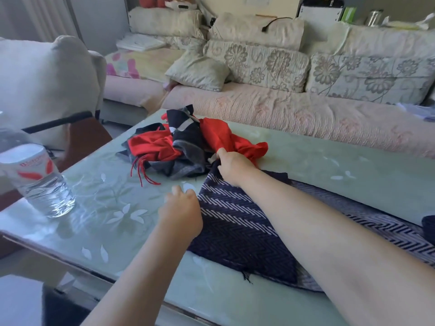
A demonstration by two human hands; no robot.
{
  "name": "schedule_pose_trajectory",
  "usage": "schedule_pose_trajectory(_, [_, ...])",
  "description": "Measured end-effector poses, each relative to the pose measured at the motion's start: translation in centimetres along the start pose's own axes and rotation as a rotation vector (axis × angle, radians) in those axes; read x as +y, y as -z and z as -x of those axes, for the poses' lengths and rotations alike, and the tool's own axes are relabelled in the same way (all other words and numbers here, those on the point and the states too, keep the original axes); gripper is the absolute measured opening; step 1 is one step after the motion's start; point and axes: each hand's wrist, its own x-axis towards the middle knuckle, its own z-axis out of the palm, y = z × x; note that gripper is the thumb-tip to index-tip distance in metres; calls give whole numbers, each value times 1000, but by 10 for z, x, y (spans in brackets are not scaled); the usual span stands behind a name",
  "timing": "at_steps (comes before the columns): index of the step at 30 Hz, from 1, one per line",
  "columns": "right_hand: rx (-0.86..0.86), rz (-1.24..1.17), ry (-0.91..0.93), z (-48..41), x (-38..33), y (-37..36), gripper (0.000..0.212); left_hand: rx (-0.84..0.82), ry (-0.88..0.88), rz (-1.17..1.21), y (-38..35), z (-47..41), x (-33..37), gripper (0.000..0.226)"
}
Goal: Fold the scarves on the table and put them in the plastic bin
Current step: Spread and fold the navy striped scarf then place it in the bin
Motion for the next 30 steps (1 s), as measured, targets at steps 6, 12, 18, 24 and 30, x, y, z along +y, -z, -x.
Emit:
schedule_pose_trajectory(6, [-121,-71,-2,34,17,1,61,119,-258,132,-22,-12,21,53])
schedule_pose_trajectory(12, [-137,-35,-89,110,80,17,60,85,-303,93,-23,-15,69,51])
schedule_pose_trajectory(18, [-162,-12,-228,205,162,38,60,91,-496,198,-27,-8,159,48])
schedule_pose_trajectory(24, [-187,-9,-414,293,239,68,57,28,-753,166,-44,20,259,47])
schedule_pose_trajectory(30, [-98,45,-548,344,298,91,45,-58,-882,268,-60,48,320,43])
